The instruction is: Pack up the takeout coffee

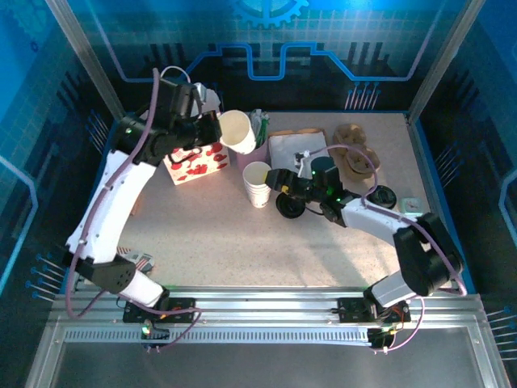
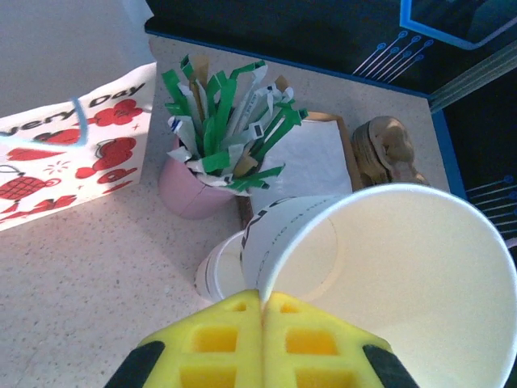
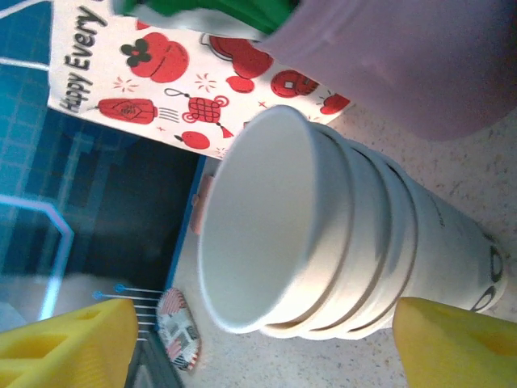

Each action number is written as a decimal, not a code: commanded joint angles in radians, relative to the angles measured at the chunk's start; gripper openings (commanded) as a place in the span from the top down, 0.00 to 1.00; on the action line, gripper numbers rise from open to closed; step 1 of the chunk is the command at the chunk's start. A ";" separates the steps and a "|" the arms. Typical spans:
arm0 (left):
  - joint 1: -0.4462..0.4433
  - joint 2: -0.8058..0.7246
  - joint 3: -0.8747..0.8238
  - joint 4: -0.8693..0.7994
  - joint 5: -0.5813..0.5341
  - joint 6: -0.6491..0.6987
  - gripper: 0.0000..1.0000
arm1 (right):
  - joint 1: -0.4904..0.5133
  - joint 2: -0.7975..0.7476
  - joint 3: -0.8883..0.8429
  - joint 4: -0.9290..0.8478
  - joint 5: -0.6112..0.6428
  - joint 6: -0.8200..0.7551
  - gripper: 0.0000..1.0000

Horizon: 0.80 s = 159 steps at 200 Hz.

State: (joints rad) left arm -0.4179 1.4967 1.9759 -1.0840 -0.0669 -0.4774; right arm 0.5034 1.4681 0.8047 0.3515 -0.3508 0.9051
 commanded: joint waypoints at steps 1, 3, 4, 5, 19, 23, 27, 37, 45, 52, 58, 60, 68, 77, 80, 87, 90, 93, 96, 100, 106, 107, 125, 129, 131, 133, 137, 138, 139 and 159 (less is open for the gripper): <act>-0.034 -0.088 -0.089 -0.106 -0.031 0.058 1.00 | -0.004 -0.091 0.068 -0.303 0.086 -0.216 0.16; -0.041 -0.097 -0.100 -0.107 -0.035 0.060 1.00 | -0.004 -0.096 0.068 -0.320 0.093 -0.234 0.16; -0.044 -0.099 -0.106 -0.107 -0.037 0.059 1.00 | -0.004 -0.098 0.084 -0.328 0.098 -0.241 0.16; -0.047 -0.105 -0.115 -0.108 -0.039 0.060 1.00 | -0.004 -0.100 0.092 -0.339 0.102 -0.248 0.16; -0.099 -0.167 -0.221 -0.102 -0.063 0.046 1.00 | -0.003 -0.121 0.130 -0.485 0.181 -0.344 0.15; -0.112 -0.185 -0.249 -0.097 -0.070 0.040 1.00 | -0.003 -0.124 0.139 -0.525 0.209 -0.367 0.15; -0.126 -0.202 -0.281 -0.091 -0.075 0.030 1.00 | -0.001 -0.124 0.149 -0.565 0.236 -0.391 0.15; -0.150 -0.245 -0.352 -0.073 -0.080 0.006 1.00 | 0.008 -0.124 0.167 -0.649 0.315 -0.447 0.14; -0.165 -0.281 -0.415 -0.049 -0.079 -0.016 1.00 | 0.017 -0.119 0.174 -0.700 0.379 -0.478 0.13; -0.177 -0.307 -0.465 -0.032 -0.077 -0.034 1.00 | 0.025 -0.113 0.173 -0.727 0.419 -0.500 0.12; -0.188 -0.323 -0.506 -0.022 -0.079 -0.046 1.00 | 0.032 -0.107 0.171 -0.745 0.442 -0.513 0.12; -0.191 -0.328 -0.519 -0.018 -0.080 -0.050 1.00 | 0.034 -0.104 0.170 -0.751 0.448 -0.515 0.12; -0.209 -0.346 -0.571 0.001 -0.082 -0.064 1.00 | 0.040 -0.094 0.163 -0.762 0.464 -0.524 0.11; -0.231 -0.361 -0.631 0.024 -0.082 -0.082 1.00 | 0.048 -0.079 0.159 -0.770 0.467 -0.528 0.11; -0.237 -0.365 -0.648 0.033 -0.082 -0.088 1.00 | 0.050 -0.073 0.160 -0.776 0.469 -0.528 0.11; -0.251 -0.372 -0.691 0.055 -0.079 -0.102 1.00 | 0.057 -0.059 0.159 -0.784 0.478 -0.533 0.11; -0.259 -0.374 -0.707 0.066 -0.079 -0.106 1.00 | 0.061 -0.054 0.157 -0.786 0.482 -0.536 0.11; -0.265 -0.376 -0.724 0.074 -0.079 -0.111 1.00 | 0.065 -0.048 0.157 -0.789 0.487 -0.540 0.11; -0.270 -0.377 -0.737 0.082 -0.081 -0.115 1.00 | 0.069 -0.042 0.157 -0.792 0.493 -0.543 0.11; -0.277 -0.379 -0.752 0.092 -0.086 -0.120 1.00 | 0.074 -0.037 0.159 -0.798 0.505 -0.547 0.11; -0.292 -0.380 -0.773 0.104 -0.096 -0.125 1.00 | 0.083 -0.028 0.159 -0.802 0.524 -0.551 0.11; -0.293 -0.380 -0.777 0.106 -0.098 -0.127 1.00 | 0.083 -0.027 0.158 -0.802 0.526 -0.552 0.11; -0.319 -0.378 -0.826 0.151 -0.100 -0.147 1.00 | 0.106 -0.011 0.152 -0.800 0.565 -0.564 0.12; -0.323 -0.378 -0.836 0.162 -0.099 -0.149 1.00 | 0.112 -0.009 0.149 -0.794 0.574 -0.567 0.12; -0.325 -0.378 -0.841 0.168 -0.098 -0.150 1.00 | 0.115 -0.007 0.148 -0.792 0.578 -0.569 0.13; -0.327 -0.377 -0.846 0.172 -0.097 -0.151 1.00 | 0.118 -0.005 0.147 -0.790 0.582 -0.571 0.13; -0.330 -0.375 -0.853 0.178 -0.099 -0.152 1.00 | 0.123 -0.003 0.144 -0.786 0.589 -0.574 0.13; -0.332 -0.373 -0.854 0.180 -0.099 -0.153 1.00 | 0.124 -0.002 0.144 -0.786 0.589 -0.574 0.13; -0.333 -0.373 -0.856 0.181 -0.100 -0.154 1.00 | 0.125 -0.002 0.144 -0.786 0.591 -0.574 0.13; -0.346 -0.359 -0.894 0.223 -0.101 -0.159 1.00 | 0.132 0.011 0.130 -0.760 0.599 -0.575 0.14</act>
State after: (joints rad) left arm -0.7460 1.1358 1.1217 -0.9546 -0.1474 -0.6044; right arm 0.6174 1.4635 0.9577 -0.4114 0.1898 0.3592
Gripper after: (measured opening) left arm 0.051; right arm 0.865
